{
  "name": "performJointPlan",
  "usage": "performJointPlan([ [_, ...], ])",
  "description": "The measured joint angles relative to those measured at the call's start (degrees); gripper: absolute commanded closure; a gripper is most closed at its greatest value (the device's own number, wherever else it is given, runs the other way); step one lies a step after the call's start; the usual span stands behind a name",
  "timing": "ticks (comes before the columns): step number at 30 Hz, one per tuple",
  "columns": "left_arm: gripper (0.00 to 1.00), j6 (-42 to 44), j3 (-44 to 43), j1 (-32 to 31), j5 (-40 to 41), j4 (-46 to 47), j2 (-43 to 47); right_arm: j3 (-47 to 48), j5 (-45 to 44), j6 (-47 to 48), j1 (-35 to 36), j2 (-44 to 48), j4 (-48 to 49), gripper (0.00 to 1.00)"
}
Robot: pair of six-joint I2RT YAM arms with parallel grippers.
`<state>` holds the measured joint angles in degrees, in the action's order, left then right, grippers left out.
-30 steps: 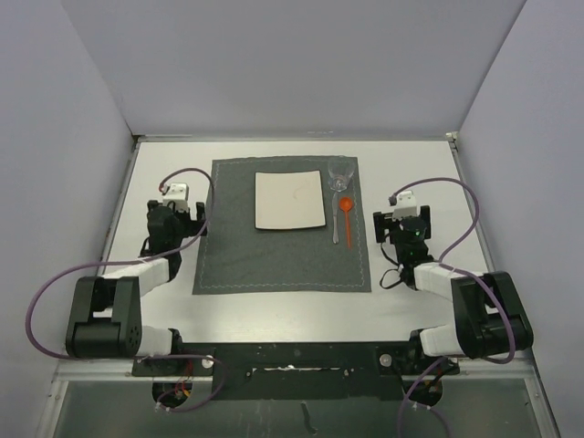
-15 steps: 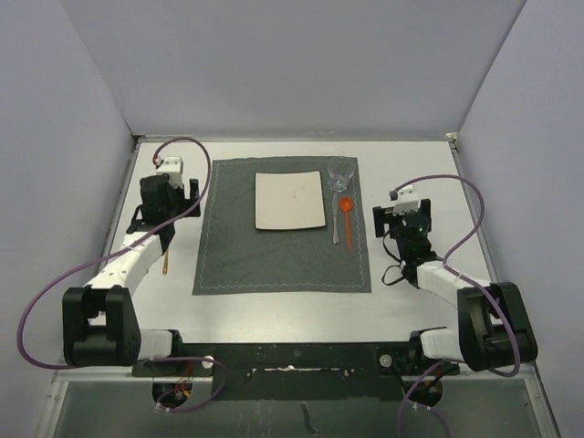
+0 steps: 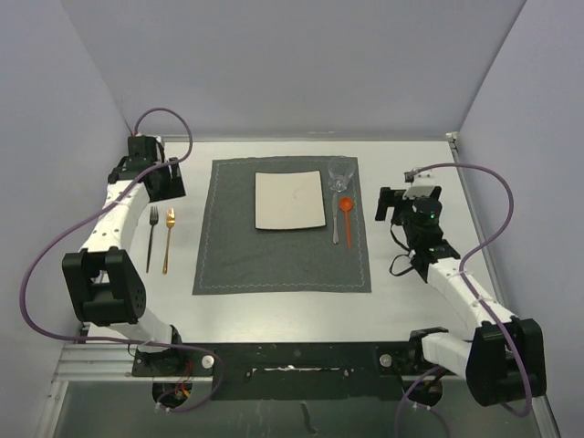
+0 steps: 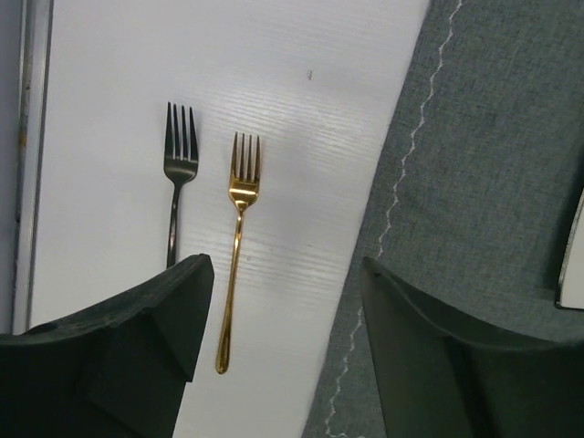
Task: Set the dinner table for one person
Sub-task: Pick up the fork at the center of the board.
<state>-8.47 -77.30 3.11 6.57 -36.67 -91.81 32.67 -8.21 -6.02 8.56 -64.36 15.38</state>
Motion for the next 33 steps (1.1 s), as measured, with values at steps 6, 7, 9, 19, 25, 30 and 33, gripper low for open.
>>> performJointPlan([
  [6,0.20,-1.6,-1.4,0.0,-2.6,-6.9,0.3,6.3,1.7,-3.6,0.1,1.3,-9.2,0.02],
  [7,0.25,-1.4,-1.4,0.0,-2.6,-8.2,0.3,7.0,1.9,-3.9,0.1,1.4,-10.6,0.02],
  [9,0.30,-1.4,-1.1,0.0,-2.5,-9.2,0.3,7.3,2.0,-4.1,0.1,1.9,-12.4,0.02],
  [19,0.25,-1.9,5.0,2.9,-4.2,-10.4,-1.7,4.5,-2.0,-4.3,0.1,1.7,-14.6,0.02],
  [25,0.23,-2.6,7.5,5.5,-5.8,-9.8,-3.1,2.4,-2.8,-3.5,0.1,0.2,-13.1,0.02],
  [30,0.24,-3.2,8.2,5.9,-7.3,-7.6,-6.0,2.4,-2.8,-3.5,0.1,-0.2,-12.2,0.02],
  [33,0.24,-3.3,8.2,5.9,-8.1,-6.6,-9.0,2.4,-2.8,-3.4,0.1,-0.2,-12.0,0.02],
])
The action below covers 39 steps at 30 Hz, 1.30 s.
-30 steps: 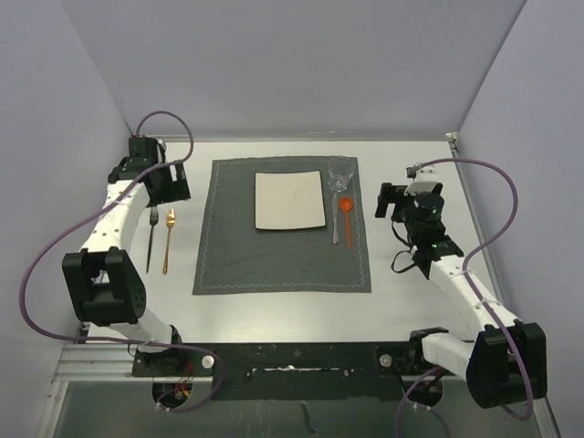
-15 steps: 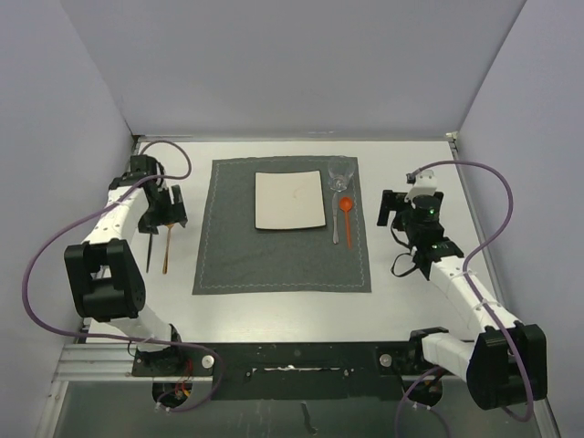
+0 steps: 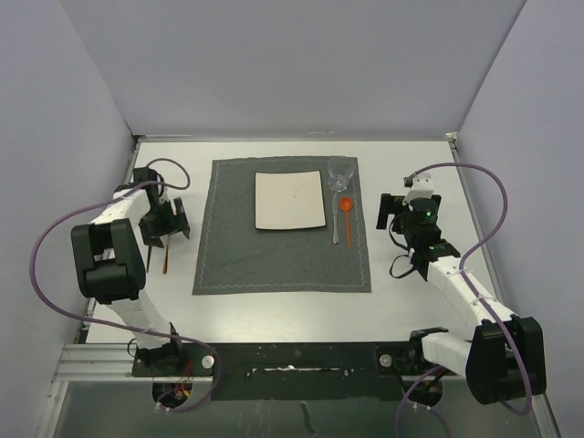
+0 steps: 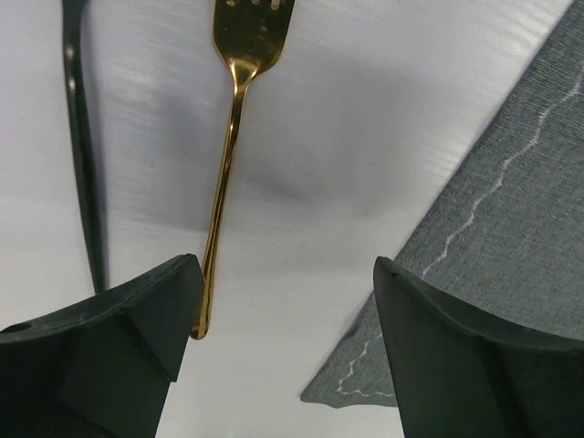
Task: Set the dinner table for one person
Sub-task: Pick up the fork at the center of the board.
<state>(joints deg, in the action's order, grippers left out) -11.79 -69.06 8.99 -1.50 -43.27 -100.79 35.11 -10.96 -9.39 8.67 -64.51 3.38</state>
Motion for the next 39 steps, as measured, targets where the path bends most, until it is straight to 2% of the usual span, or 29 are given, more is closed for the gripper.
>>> performJointPlan([
  [7,0.28,0.1,-2.6,0.1,-0.5,-0.7,-6.9,0.0,0.1,0.4,0.0,-0.2,0.0,0.02],
  [23,0.29,3.5,-11.3,0.8,-0.6,-3.6,-11.5,0.0,0.7,0.8,0.0,-1.0,0.5,0.02],
  [32,0.34,5.1,-15.3,5.5,-5.0,-5.9,-15.8,0.0,0.7,1.5,0.0,-0.7,0.5,0.02],
  [39,0.37,6.3,-17.5,5.6,-6.5,-7.6,-17.4,0.0,1.1,1.5,0.0,-0.7,0.5,0.02],
])
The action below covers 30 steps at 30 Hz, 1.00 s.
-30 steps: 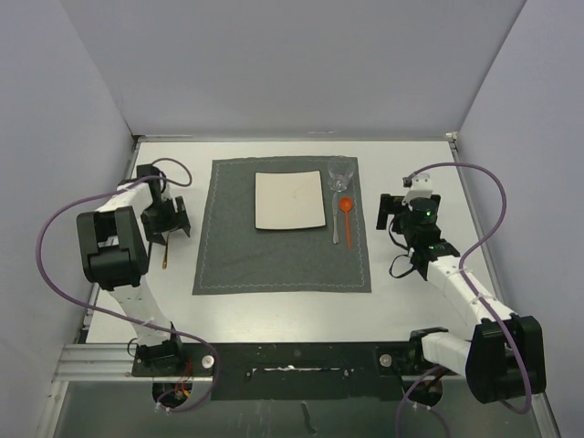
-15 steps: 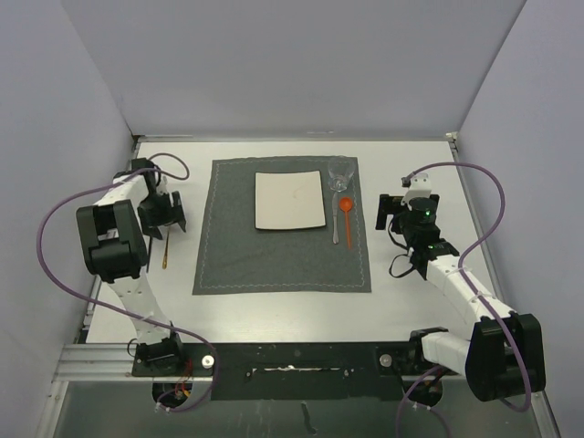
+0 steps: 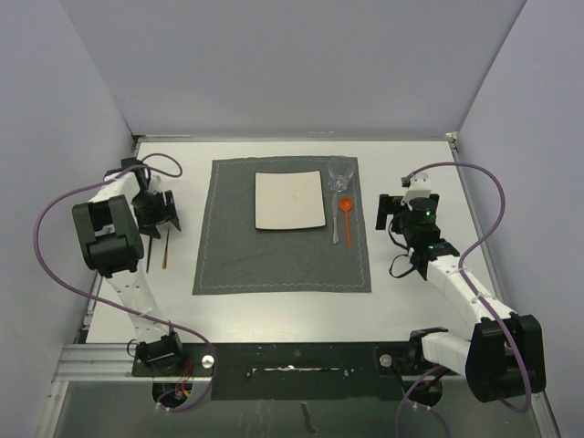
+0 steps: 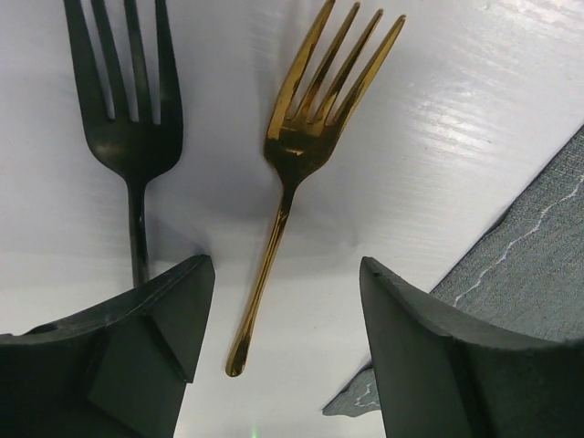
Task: Set the dinner table for one person
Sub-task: Pick up the fork at the center of the board.
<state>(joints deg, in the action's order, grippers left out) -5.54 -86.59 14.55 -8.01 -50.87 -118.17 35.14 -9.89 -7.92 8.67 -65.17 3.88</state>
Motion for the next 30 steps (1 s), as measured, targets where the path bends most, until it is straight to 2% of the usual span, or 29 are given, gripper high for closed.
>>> performJointPlan([
  [7,0.38,0.9,-4.0,-0.9,0.0,-3.2,-2.9,0.0,0.1,0.2,0.0,0.0,0.0,0.02],
  [11,0.43,1.3,-6.5,-1.4,0.0,-5.2,-4.6,0.0,0.0,0.4,0.0,0.2,0.0,0.02],
  [13,0.56,1.6,-7.0,-1.4,0.1,-5.7,-4.9,0.0,0.0,0.6,0.0,0.2,0.0,0.02],
  [17,0.97,1.7,-7.4,-1.4,0.2,-6.2,-5.6,0.0,0.0,0.7,0.0,0.2,0.0,0.02],
  [18,1.00,1.8,-7.4,-1.4,0.2,-6.4,-5.7,0.0,0.0,0.7,0.0,0.2,0.0,0.02],
  [30,1.00,1.7,-8.1,-1.6,-0.1,-7.5,-6.5,0.0,0.0,1.3,0.0,1.5,0.0,0.02],
])
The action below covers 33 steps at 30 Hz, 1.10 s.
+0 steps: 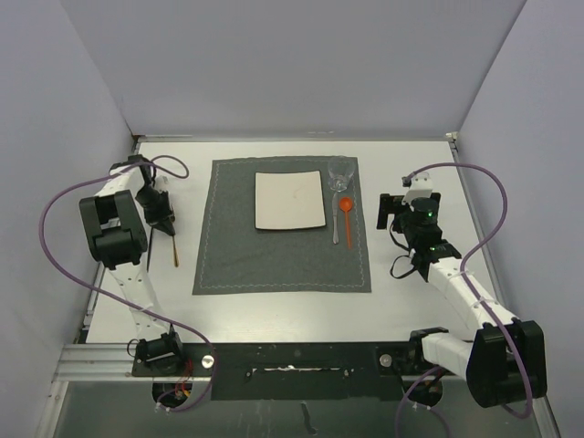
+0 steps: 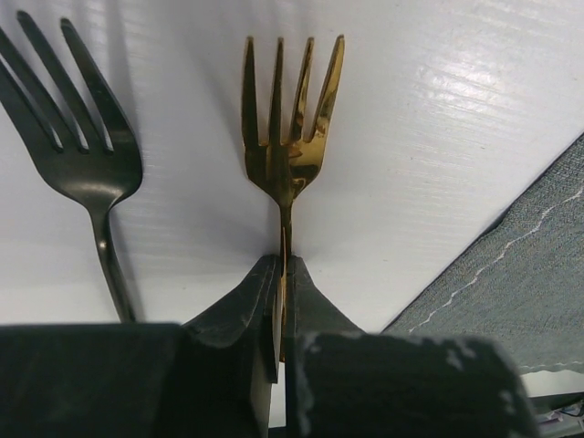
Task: Set the dinner table for one person
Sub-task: Pick up the fork at the center of the board.
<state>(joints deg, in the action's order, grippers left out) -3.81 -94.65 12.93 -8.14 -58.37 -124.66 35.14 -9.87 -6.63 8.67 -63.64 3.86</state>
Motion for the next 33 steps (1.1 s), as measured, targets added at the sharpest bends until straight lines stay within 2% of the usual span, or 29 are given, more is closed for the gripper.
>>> performJointPlan([
  [14,1.00,-0.1,-0.1,-5.4,4.0,-1.2,0.1,0.0,0.0,-0.1,0.0,0.4,0.0,0.02],
  [33,1.00,-0.5,0.4,-6.9,4.0,-1.4,0.8,0.0,0.8,-1.2,0.0,0.4,-0.1,0.02],
])
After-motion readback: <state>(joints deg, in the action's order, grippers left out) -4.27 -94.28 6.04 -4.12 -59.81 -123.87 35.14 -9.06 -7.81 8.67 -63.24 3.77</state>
